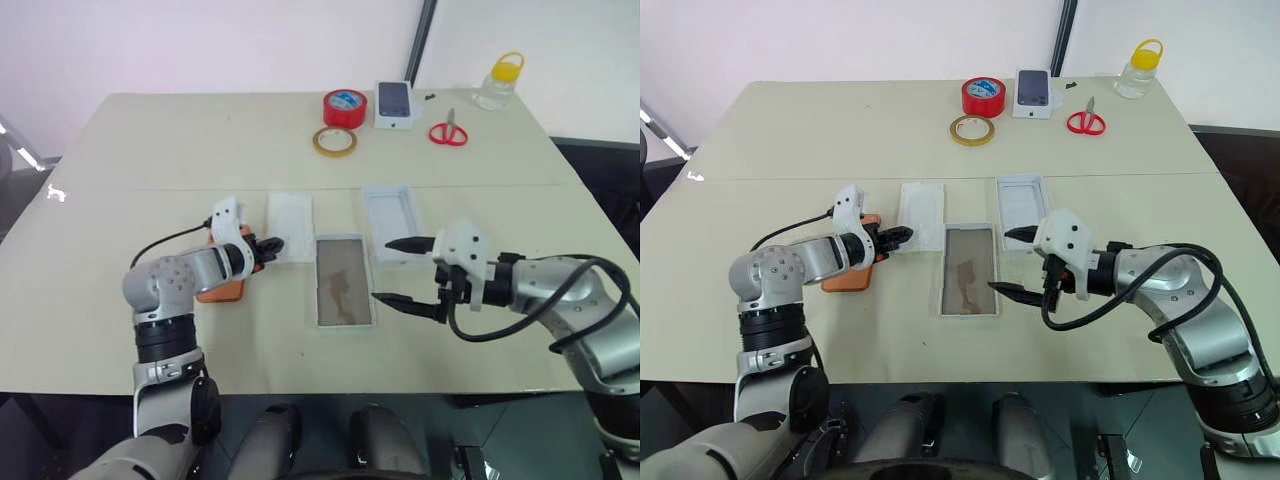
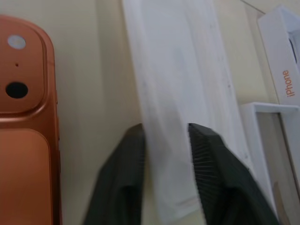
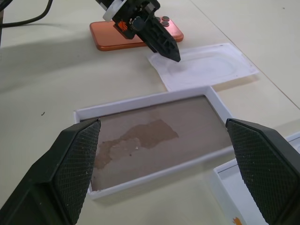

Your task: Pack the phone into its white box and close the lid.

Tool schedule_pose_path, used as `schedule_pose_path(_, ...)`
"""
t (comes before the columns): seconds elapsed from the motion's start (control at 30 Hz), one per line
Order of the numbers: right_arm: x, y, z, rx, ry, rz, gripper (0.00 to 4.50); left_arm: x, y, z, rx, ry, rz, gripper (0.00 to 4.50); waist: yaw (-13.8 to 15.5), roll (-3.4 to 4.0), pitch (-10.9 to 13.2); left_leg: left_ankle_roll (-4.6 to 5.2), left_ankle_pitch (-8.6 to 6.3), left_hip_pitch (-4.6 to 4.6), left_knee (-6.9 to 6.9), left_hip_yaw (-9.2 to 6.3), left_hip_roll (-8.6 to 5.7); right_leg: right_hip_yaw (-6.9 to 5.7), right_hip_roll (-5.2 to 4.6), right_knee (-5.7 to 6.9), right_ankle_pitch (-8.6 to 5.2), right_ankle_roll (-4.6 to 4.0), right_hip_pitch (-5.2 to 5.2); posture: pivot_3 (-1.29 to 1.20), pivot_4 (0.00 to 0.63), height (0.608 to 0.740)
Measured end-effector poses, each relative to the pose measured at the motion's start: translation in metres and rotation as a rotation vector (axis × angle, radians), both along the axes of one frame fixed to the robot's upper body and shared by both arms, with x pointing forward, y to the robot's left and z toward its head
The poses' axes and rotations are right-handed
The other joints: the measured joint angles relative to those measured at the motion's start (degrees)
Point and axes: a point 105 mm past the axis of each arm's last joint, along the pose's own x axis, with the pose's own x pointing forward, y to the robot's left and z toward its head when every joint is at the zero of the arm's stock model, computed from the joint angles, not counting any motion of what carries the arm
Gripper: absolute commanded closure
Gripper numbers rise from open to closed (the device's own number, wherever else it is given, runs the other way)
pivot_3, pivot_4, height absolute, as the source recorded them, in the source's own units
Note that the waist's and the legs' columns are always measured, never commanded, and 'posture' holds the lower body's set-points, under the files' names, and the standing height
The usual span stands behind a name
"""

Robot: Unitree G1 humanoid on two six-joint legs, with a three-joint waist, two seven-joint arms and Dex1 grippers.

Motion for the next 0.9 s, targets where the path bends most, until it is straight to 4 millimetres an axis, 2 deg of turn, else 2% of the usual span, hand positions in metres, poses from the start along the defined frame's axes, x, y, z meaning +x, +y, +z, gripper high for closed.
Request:
schedule_pose_path(0.33,-0.003,0.004,-0.001,0.003,0.005,0.009,0.0,-0.001,0.009,0.006,-0.119,0.0,0.056,4.44,-0.3,0.0,0.0,0.0,0.0,0.01,0.0,0.0,0.02,0.0,0.01,0.01,0.0,0.0,-0.02,0.0,0.15,0.74)
schedule_pose_path(0.47,-0.003,0.004,0.0,0.003,0.004,0.011,0.0,-0.005,0.021,0.024,-0.222,-0.057,0.082,4.44,-0.2,-0.03,0.0,-0.01,0.0,0.0,0.0,0.0,0.02,0.0,0.01,0.02,0.0,0.0,-0.02,0.0,0.15,0.74)
schedule_pose_path(0.57,-0.002,0.005,-0.001,0.003,0.006,0.015,0.0,-0.01,0.021,0.035,-0.263,-0.086,0.054,4.44,-0.1,-0.07,0.0,-0.01,0.0,-0.01,0.01,0.0,0.01,0.0,0.01,0.02,0.0,0.01,-0.01,0.0,0.15,0.74)
schedule_pose_path(0.63,-0.002,0.005,-0.001,0.001,0.008,0.018,0.0,-0.014,0.016,0.042,-0.291,-0.097,0.014,4.44,-0.1,-0.1,0.1,-0.01,0.0,-0.01,0.01,0.0,0.01,0.0,0.01,0.02,0.0,0.01,-0.01,0.0,0.15,0.74)
schedule_pose_path(0.77,0.003,0.001,-0.002,0.0,0.013,0.005,0.0,-0.029,-0.012,0.054,-0.331,-0.112,-0.125,4.44,-0.1,-0.11,0.1,-0.01,0.0,-0.01,0.02,0.0,0.0,0.0,0.01,0.01,-0.01,0.02,0.0,0.0,0.15,0.74)
schedule_pose_path(0.9,0.01,-0.013,-0.007,-0.029,0.022,-0.043,0.0,-0.045,-0.034,0.036,-0.289,-0.051,-0.214,4.44,-0.3,-0.11,0.1,-0.01,0.0,0.01,0.0,0.01,0.02,0.01,0.02,0.03,-0.01,0.01,-0.01,0.0,0.15,0.74)
